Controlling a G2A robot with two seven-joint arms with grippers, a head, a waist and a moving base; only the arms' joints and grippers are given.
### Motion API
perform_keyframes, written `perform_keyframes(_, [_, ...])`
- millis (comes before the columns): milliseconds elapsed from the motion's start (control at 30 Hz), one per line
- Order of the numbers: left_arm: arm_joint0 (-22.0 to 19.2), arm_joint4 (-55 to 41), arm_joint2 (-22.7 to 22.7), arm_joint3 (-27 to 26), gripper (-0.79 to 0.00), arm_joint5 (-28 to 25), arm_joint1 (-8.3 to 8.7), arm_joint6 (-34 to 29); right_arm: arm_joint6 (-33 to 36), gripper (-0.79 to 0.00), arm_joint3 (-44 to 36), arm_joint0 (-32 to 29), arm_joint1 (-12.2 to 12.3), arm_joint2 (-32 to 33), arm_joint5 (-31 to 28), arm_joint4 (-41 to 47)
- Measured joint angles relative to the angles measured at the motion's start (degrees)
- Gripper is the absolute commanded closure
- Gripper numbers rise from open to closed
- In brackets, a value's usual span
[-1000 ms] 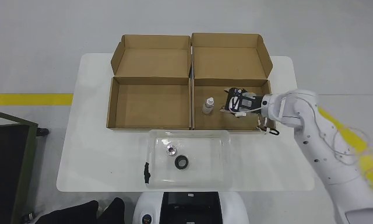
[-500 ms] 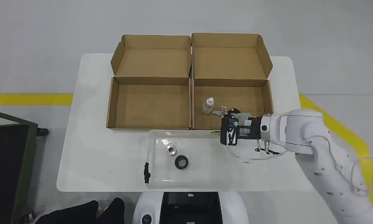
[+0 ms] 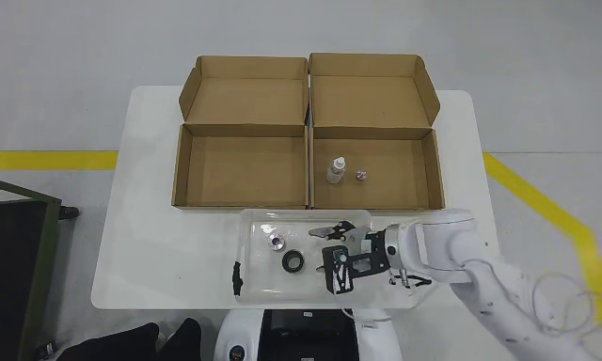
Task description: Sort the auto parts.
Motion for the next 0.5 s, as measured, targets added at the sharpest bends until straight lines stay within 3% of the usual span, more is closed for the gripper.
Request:
perform_keyframes(267, [0.00,0.00,0.00,0.00,-0.785,0.00,0.00,0.00,-2.44,-0.416,5.26,2.44,-1.36,-6.12,0.80,-2.37])
perform_keyframes(500, [0.00,0.00,0.00,0.00,-0.785,0.00,0.00,0.00,-5.40,-0.480,9.61,4.99,-2.83,-10.66,2.39,-4.77])
